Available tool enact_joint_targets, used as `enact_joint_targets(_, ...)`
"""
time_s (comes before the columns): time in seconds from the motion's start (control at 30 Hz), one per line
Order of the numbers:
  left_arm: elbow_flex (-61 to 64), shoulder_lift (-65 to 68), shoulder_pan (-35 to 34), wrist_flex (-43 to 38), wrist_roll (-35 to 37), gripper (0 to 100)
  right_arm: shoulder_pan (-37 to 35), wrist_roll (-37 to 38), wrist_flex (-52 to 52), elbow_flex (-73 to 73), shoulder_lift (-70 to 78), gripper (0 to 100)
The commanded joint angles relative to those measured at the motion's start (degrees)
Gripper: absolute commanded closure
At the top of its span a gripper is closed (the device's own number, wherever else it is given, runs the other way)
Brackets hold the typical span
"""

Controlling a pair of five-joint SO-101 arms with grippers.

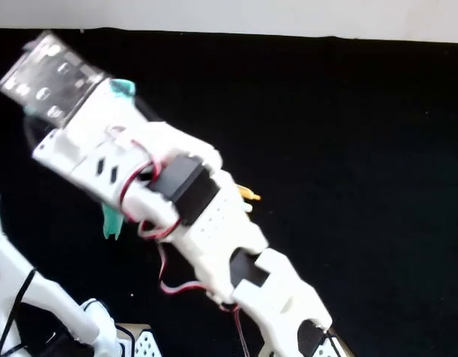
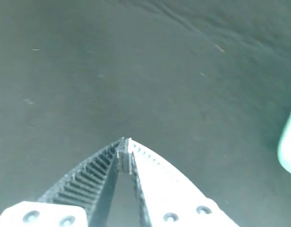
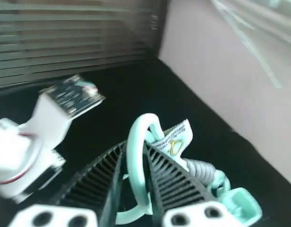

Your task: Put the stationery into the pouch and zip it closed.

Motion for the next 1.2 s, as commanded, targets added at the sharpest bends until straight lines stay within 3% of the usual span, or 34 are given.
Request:
enact_joint_targets(0.0, 2.42, -0.40, 4.18, 1.67, 0.44, 99, 5.85, 1.67, -1.63, -1.98, -0.92, 99.0)
enact_joint_targets(0.3, 11.91, -0.40, 12.18, 1.41, 0.44, 99, 9.45, 1.76, -6.02, -5.76, -0.75, 99.0)
enact_joint_targets(1.17, 18.59, -0.40, 35.12, 1.49, 0.35, 99, 24.57, 1.67, -8.13, -6.02, -3.56, 98.7)
